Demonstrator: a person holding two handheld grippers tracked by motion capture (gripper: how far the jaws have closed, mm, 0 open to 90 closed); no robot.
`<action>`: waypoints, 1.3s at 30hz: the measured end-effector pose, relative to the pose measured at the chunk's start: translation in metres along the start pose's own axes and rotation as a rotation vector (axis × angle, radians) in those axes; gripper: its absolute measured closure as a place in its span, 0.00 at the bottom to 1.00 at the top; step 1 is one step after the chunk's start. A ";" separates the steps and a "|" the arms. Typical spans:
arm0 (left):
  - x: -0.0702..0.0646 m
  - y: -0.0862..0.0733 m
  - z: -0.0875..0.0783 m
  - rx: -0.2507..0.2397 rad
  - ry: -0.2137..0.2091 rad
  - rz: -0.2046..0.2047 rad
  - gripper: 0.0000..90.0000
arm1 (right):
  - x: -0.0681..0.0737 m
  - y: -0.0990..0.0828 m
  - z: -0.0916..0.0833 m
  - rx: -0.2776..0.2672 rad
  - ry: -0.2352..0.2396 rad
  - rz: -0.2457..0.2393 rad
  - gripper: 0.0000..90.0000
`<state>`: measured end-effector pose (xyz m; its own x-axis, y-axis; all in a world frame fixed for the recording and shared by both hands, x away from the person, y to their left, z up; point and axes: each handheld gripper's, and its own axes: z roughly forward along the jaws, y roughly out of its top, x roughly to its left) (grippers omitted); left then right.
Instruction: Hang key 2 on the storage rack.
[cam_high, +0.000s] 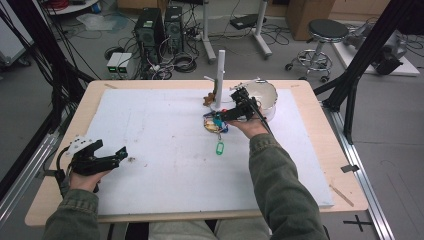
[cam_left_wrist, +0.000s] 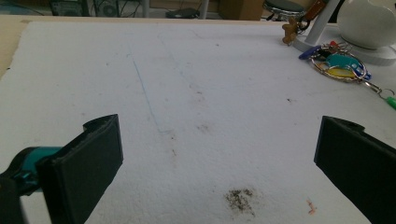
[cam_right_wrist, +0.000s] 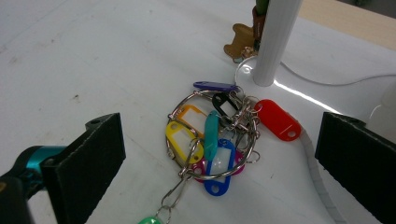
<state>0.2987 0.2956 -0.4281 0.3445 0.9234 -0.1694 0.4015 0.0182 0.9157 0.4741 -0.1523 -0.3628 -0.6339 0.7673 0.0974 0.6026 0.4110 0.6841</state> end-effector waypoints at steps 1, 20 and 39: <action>0.000 0.000 0.000 0.001 -0.002 0.002 0.02 | 0.001 0.001 0.003 0.014 0.000 -0.005 0.04; 0.001 0.000 0.000 -0.009 -0.011 0.000 0.02 | 0.001 -0.002 0.060 0.185 -0.090 0.027 0.22; 0.001 0.000 0.000 -0.011 -0.010 -0.002 0.02 | -0.011 -0.010 0.070 0.227 -0.146 0.147 0.73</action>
<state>0.2990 0.2963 -0.4280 0.3524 0.9193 -0.1752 0.3926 0.0247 0.9194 0.5086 -0.1303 -0.4215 -0.4654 0.8825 0.0677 0.7860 0.3769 0.4901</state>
